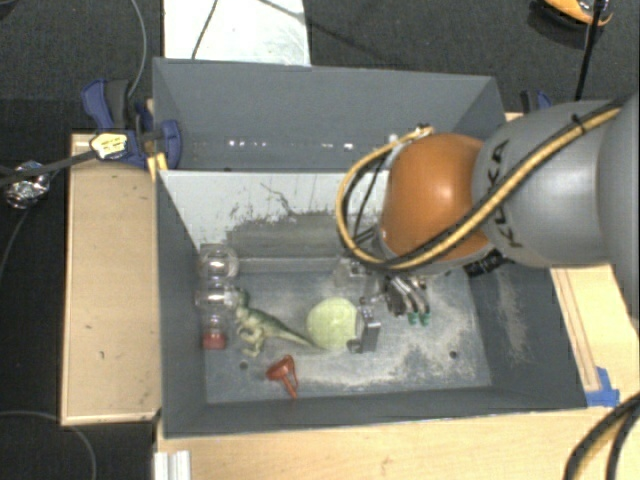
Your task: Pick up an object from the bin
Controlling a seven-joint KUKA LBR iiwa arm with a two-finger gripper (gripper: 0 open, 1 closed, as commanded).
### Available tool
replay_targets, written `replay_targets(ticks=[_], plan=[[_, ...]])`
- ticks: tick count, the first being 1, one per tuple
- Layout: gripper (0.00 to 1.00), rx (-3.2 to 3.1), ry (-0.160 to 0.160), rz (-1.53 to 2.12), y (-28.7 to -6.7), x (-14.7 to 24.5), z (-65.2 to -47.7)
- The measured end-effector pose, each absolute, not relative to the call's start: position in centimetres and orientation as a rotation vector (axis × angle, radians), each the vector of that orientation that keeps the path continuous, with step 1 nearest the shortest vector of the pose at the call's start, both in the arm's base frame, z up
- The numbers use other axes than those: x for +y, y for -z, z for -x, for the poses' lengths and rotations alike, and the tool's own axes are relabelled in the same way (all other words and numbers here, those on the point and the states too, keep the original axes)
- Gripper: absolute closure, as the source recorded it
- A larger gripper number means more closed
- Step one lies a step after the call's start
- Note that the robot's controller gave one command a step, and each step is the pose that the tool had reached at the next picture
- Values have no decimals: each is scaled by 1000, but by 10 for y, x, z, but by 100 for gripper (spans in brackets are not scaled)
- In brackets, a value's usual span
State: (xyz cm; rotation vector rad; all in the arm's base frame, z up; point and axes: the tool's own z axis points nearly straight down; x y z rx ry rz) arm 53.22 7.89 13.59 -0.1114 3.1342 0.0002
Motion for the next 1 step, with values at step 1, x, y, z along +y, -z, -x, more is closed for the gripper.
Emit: replay_targets(ticks=[1], plan=[[0, 3120, -4, 342, -95, 87, -524]])
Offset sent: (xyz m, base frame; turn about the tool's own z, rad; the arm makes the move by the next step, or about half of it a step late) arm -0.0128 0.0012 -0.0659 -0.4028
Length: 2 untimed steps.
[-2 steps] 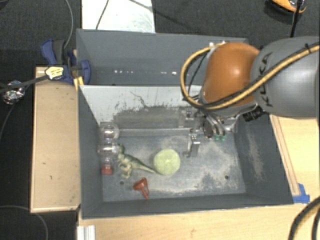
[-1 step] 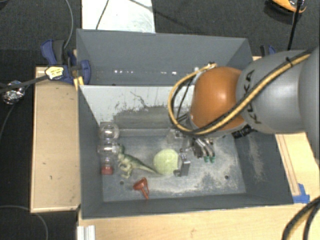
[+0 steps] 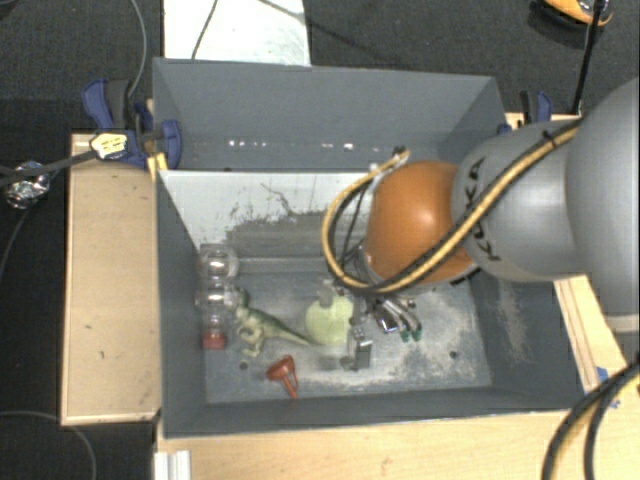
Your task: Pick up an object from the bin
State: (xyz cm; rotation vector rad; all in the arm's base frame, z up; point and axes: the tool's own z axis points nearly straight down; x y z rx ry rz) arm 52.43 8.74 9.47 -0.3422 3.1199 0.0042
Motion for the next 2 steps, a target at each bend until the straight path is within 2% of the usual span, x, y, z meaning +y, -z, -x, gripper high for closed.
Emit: replay_targets(ticks=[1, 2], plan=[[100, 3040, -1, 729, -73, 81, -522], [100, 3041, -1, 728, -73, 81, -522]])
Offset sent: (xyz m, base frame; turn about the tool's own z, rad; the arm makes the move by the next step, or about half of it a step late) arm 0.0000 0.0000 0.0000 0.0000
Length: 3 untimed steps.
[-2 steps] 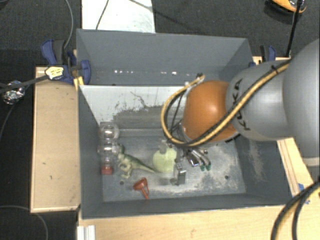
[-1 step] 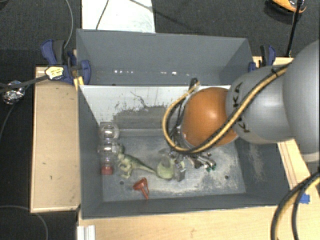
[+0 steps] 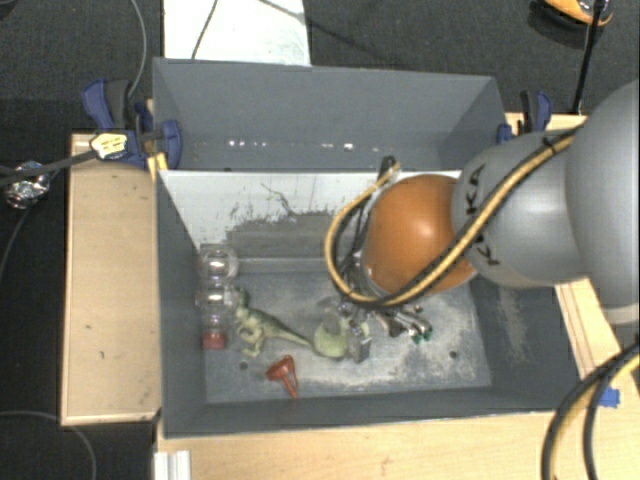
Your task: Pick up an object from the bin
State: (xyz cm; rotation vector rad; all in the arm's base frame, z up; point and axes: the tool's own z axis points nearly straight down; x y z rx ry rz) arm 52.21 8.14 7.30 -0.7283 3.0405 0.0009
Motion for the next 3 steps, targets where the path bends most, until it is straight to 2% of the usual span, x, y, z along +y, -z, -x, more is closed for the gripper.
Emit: replay_targets(ticks=[2, 3], plan=[[100, 3018, -6, 802, -73, 78, -526], [100, 3008, -6, 842, -72, 76, -540]])
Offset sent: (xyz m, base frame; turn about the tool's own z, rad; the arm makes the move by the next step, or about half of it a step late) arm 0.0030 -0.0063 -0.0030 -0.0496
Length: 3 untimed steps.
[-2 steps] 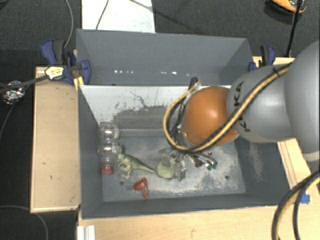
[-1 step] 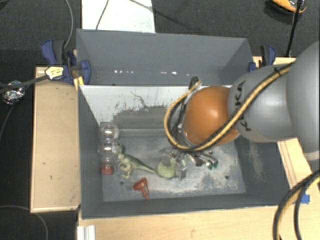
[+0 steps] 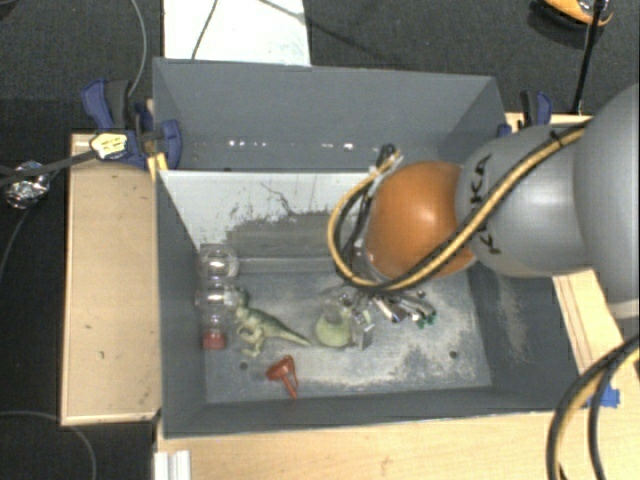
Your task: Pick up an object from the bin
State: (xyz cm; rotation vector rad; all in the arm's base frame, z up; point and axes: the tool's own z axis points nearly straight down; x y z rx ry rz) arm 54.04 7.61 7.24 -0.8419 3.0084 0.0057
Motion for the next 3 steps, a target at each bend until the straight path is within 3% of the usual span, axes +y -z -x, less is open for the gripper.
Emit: replay_targets(ticks=[1, 2, 3], plan=[[100, 2990, -7, 894, -73, 70, -561], [100, 2984, -7, 900, -73, 66, -570], [100, 2966, -6, 954, -218, 69, -546]])
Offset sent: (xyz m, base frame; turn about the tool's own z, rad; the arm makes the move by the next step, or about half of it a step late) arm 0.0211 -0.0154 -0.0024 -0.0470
